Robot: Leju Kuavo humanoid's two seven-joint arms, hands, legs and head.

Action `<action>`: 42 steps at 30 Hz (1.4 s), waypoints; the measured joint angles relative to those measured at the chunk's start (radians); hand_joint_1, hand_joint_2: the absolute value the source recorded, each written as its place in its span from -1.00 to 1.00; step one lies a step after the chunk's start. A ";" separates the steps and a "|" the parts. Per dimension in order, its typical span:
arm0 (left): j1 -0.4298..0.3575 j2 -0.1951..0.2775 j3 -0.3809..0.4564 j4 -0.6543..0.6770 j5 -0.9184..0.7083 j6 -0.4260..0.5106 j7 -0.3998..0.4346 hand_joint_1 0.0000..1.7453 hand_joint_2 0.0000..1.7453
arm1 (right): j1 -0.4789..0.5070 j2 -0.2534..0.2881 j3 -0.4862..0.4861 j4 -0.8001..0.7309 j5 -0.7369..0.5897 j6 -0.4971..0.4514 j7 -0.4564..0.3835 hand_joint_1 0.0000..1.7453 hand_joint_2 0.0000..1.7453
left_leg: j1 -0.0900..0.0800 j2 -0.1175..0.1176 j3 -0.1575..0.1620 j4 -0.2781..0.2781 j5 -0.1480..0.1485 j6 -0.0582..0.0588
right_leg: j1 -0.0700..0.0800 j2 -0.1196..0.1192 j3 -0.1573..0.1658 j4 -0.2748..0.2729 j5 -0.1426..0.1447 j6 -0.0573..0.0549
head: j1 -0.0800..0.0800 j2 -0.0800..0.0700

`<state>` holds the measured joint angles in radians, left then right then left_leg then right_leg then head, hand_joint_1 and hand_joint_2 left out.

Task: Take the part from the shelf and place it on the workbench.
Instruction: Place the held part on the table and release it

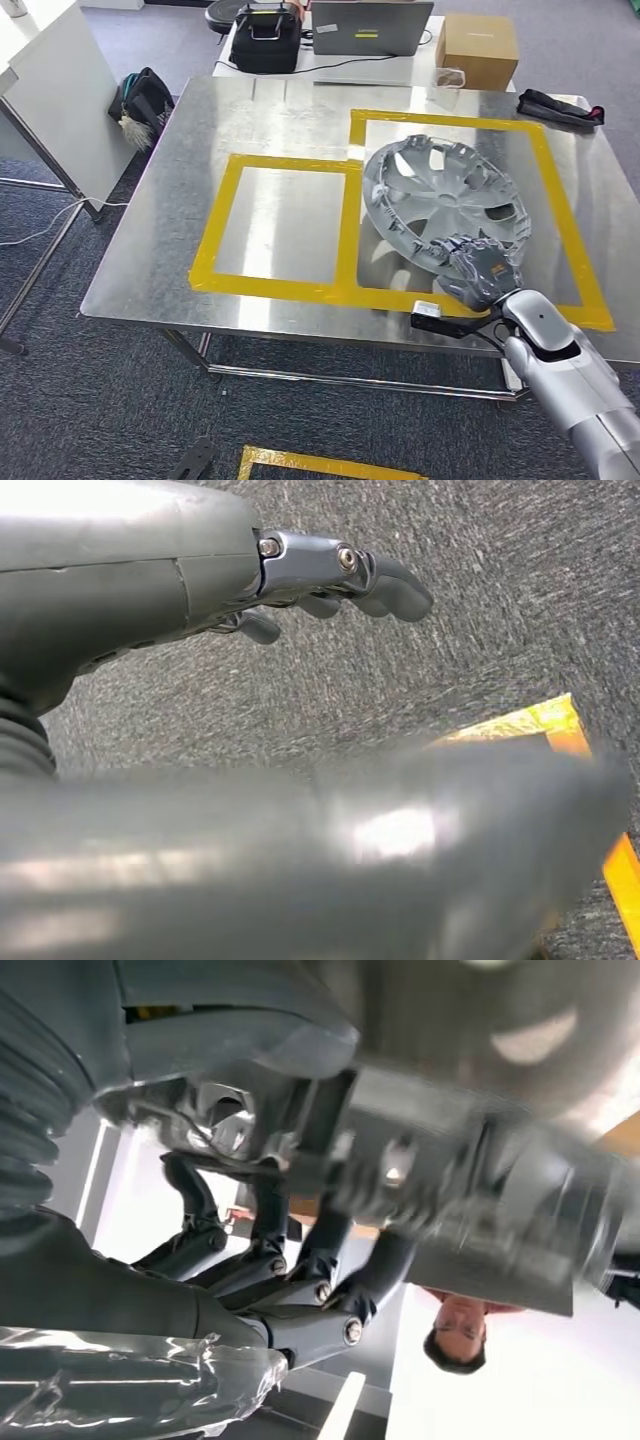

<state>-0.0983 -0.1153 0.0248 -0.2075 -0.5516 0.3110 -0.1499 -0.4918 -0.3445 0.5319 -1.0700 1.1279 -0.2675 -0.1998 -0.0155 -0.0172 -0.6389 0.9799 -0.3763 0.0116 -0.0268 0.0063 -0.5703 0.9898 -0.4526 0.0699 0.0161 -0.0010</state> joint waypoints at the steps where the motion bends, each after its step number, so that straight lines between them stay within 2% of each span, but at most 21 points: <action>1: 0.000 0.000 0.000 0.000 -0.002 0.000 -0.002 -1.00 -0.50 | -0.004 0.000 0.001 0.000 -0.002 -0.002 0.001 -1.00 -1.00 | 0.000 0.000 0.000 0.000 0.000 0.000 | 0.000 0.000 0.000 0.000 0.000 0.000 | 0.000 0.000; 2: 0.000 0.000 0.000 0.000 -0.006 -0.001 -0.005 -1.00 -1.00 | -0.007 0.000 0.002 0.000 -0.004 -0.004 0.002 -1.00 -1.00 | 0.000 0.000 0.000 0.000 0.000 0.000 | 0.000 0.000 0.000 0.000 0.000 0.000 | 0.000 0.000; 30: 0.000 0.005 -0.004 0.000 -0.023 0.020 -0.014 -1.00 -1.00 | -0.017 -0.014 0.008 0.000 -0.025 -0.010 0.012 -1.00 -1.00 | -0.002 0.000 0.003 0.001 -0.001 0.001 | -0.002 0.000 0.003 -0.001 0.000 0.000 | 0.000 0.000; 35: 0.000 0.005 -0.004 0.000 -0.025 0.029 -0.010 -1.00 -1.00 | 0.015 -0.014 0.014 -0.002 -0.032 -0.017 0.014 -1.00 -1.00 | -0.005 0.000 0.003 0.006 -0.006 0.008 | -0.005 0.000 0.005 -0.001 -0.002 0.004 | 0.000 0.000; 40: 0.000 0.005 -0.004 0.000 -0.032 0.034 -0.002 -1.00 -1.00 | 0.039 -0.014 0.024 -0.004 -0.033 -0.018 0.015 -1.00 -1.00 | -0.007 0.001 0.005 0.008 -0.010 0.022 | -0.009 0.001 0.012 -0.006 -0.003 0.020 | 0.000 0.000; 42: 0.000 0.005 -0.004 0.000 -0.033 0.035 -0.001 -1.00 -1.00 | 0.042 -0.014 0.027 -0.004 -0.034 -0.018 0.015 -1.00 -1.00 | -0.002 0.004 0.012 0.001 -0.005 0.029 | -0.007 0.001 0.004 0.014 -0.022 0.024 | 0.001 0.000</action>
<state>-0.0984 -0.1102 0.0210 -0.2075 -0.5851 0.3458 -0.1513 -0.4494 -0.3582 0.5592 -1.0742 1.0939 -0.2856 -0.1847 -0.0179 -0.0136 -0.6274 0.9804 -0.3809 0.0409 -0.0342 0.0069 -0.5662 1.0041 -0.4747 0.0934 0.0170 -0.0010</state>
